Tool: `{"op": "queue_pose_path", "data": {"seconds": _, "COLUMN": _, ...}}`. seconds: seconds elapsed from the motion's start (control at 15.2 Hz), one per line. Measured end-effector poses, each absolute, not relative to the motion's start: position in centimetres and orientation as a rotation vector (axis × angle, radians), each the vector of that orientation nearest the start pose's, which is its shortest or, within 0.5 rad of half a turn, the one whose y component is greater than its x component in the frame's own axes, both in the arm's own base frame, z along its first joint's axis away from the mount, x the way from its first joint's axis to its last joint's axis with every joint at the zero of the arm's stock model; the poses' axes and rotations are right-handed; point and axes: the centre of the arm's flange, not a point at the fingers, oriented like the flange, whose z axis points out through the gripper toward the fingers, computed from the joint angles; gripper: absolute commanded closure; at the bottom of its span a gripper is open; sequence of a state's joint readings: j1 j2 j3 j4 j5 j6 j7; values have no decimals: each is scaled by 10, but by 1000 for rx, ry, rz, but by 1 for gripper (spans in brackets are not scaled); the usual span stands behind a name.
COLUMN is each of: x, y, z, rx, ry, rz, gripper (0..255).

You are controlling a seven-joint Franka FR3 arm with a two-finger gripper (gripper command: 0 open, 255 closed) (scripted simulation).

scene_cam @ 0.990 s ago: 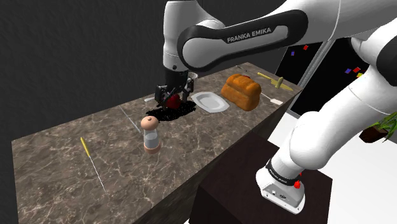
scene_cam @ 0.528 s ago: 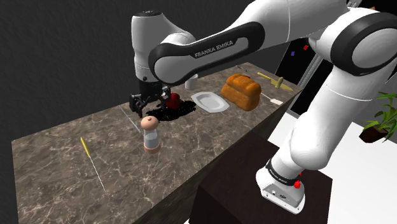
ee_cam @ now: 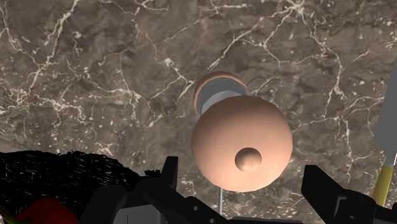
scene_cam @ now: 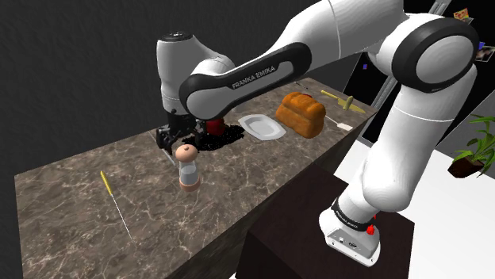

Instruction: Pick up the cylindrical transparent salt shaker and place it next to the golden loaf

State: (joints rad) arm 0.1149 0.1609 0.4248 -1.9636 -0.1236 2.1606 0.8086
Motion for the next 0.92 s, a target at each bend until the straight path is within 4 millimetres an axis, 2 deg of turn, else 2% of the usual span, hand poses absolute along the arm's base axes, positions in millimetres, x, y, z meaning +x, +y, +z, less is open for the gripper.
{"op": "queue_pose_path", "data": {"seconds": 0.13, "x": 515, "y": 294, "z": 398, "rx": -3120, "ry": 327, "rz": -102, "gripper": 0}}
{"op": "queue_pose_path", "data": {"seconds": 0.46, "x": 515, "y": 294, "z": 396, "rx": -3120, "ry": 327, "rz": -102, "gripper": 0}}
{"op": "queue_pose_path", "data": {"seconds": 0.53, "x": 515, "y": 294, "z": 396, "rx": -3120, "ry": 327, "rz": -102, "gripper": 255}}
{"op": "queue_pose_path", "data": {"seconds": 0.92, "x": 515, "y": 294, "z": 396, "rx": -3119, "ry": 328, "rz": -104, "gripper": 255}}
